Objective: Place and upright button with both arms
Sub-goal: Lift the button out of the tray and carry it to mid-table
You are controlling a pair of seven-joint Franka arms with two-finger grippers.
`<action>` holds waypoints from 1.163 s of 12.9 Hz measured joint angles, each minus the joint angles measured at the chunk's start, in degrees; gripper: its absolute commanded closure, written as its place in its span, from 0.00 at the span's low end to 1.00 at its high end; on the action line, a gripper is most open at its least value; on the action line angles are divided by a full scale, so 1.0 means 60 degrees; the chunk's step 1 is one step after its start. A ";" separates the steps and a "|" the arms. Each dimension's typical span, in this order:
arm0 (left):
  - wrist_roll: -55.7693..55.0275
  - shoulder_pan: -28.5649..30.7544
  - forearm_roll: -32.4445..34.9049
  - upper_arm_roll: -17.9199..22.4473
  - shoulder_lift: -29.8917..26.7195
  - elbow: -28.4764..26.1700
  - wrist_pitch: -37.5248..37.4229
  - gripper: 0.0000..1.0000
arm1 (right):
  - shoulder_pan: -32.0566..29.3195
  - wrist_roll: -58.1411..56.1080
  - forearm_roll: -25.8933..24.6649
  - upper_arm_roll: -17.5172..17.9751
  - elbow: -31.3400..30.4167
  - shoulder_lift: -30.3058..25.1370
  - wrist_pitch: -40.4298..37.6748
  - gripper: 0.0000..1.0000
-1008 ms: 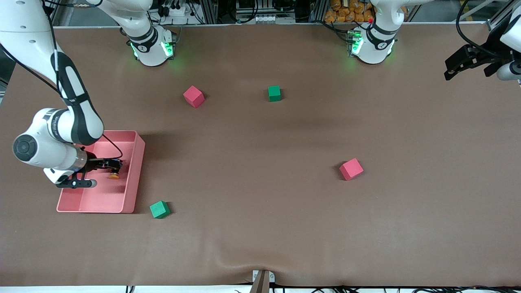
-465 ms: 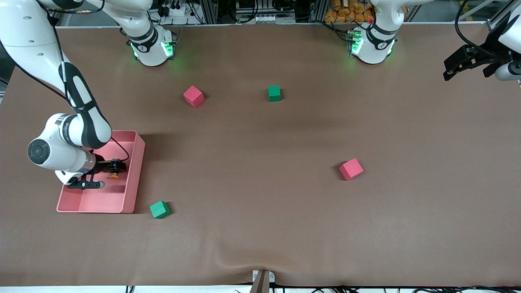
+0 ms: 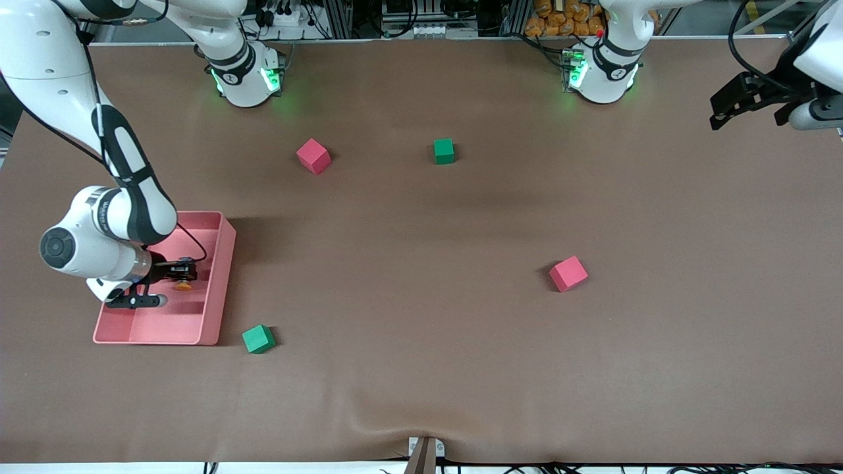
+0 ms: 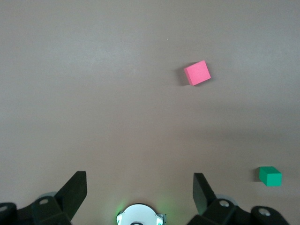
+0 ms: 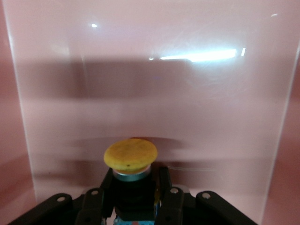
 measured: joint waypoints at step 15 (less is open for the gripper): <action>0.0000 0.0041 0.0000 -0.0005 0.0032 0.0157 -0.0006 0.00 | 0.4196 0.6010 0.1252 0.0548 0.4686 -0.0133 -0.5737 1.00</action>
